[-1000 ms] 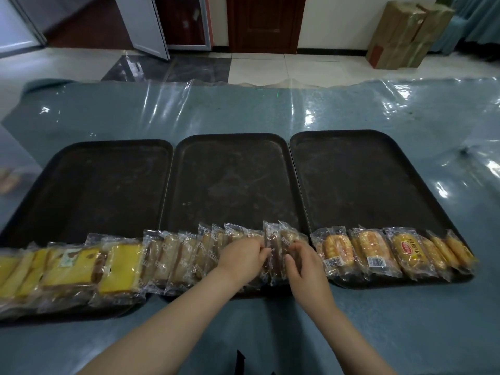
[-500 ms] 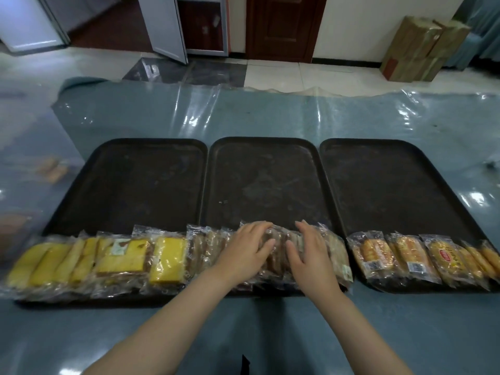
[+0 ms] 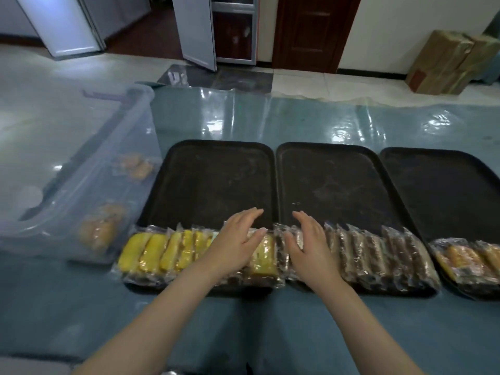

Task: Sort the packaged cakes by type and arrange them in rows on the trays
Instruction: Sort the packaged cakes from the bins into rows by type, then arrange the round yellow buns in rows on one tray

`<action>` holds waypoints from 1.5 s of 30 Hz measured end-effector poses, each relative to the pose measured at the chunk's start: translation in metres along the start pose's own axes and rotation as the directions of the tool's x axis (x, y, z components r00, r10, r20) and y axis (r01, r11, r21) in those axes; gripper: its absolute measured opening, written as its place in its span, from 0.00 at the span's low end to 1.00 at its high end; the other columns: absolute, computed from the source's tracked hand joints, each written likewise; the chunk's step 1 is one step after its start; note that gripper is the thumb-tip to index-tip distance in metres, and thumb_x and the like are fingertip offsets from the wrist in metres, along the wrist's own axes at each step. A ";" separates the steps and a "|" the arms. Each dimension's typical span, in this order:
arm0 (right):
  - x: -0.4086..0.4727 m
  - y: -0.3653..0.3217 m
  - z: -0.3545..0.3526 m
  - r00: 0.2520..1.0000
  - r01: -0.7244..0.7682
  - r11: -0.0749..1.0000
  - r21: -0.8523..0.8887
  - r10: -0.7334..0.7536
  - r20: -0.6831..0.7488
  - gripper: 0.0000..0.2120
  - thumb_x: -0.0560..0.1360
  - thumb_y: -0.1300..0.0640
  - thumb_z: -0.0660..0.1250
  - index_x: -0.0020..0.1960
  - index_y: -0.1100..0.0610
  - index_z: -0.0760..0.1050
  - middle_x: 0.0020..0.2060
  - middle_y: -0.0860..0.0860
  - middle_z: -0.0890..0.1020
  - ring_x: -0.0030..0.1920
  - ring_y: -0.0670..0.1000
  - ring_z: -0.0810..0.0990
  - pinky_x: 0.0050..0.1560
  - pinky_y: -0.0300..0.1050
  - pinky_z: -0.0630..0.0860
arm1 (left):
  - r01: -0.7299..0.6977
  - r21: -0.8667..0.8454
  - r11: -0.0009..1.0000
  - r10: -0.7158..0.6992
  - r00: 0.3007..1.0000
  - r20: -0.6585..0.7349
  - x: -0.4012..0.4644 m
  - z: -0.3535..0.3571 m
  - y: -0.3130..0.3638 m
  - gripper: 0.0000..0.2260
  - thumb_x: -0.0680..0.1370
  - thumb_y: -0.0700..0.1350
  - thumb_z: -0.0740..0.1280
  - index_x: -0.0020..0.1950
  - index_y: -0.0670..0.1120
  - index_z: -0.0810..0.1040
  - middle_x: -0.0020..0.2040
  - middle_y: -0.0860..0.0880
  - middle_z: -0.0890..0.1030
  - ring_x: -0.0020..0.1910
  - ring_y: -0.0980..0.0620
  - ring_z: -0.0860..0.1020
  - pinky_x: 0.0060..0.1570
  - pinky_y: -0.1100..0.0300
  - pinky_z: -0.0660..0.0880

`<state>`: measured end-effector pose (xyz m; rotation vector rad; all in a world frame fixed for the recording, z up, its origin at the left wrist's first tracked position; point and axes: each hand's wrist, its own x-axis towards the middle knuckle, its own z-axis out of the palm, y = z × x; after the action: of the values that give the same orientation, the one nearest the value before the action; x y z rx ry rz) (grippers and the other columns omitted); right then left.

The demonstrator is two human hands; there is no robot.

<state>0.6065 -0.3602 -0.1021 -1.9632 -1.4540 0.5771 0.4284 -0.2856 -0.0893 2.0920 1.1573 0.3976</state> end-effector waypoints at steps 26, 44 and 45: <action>0.054 -0.150 0.038 0.984 0.082 0.990 0.111 -0.098 0.151 0.23 0.81 0.46 0.62 0.74 0.46 0.64 0.71 0.46 0.69 0.72 0.46 0.66 0.72 0.51 0.67 | -0.023 -0.071 0.997 -0.001 0.946 -0.324 -0.038 -0.169 -0.045 0.19 0.82 0.50 0.62 0.74 0.56 0.67 0.70 0.62 0.67 0.68 0.67 0.61 0.67 0.65 0.60; 0.093 -0.314 0.134 0.969 0.219 0.968 0.124 -0.230 0.089 0.19 0.81 0.50 0.64 0.71 0.47 0.68 0.68 0.43 0.73 0.70 0.42 0.67 0.67 0.37 0.61 | -0.085 0.024 0.996 0.088 0.944 -0.318 -0.054 -0.345 -0.166 0.16 0.82 0.49 0.62 0.70 0.57 0.69 0.68 0.62 0.69 0.64 0.68 0.65 0.54 0.79 0.62; 0.095 -0.324 0.142 0.965 0.235 0.965 0.115 -0.246 0.090 0.19 0.81 0.50 0.64 0.71 0.47 0.68 0.68 0.43 0.72 0.70 0.42 0.67 0.67 0.38 0.62 | -0.076 0.049 0.996 0.088 0.947 -0.310 -0.055 -0.356 -0.178 0.16 0.82 0.49 0.62 0.71 0.57 0.69 0.67 0.62 0.69 0.63 0.69 0.64 0.52 0.80 0.62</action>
<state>0.3191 -0.1727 0.0262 -1.6668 -1.6633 0.6385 0.0886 -0.1151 0.0402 2.1671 1.2654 0.7759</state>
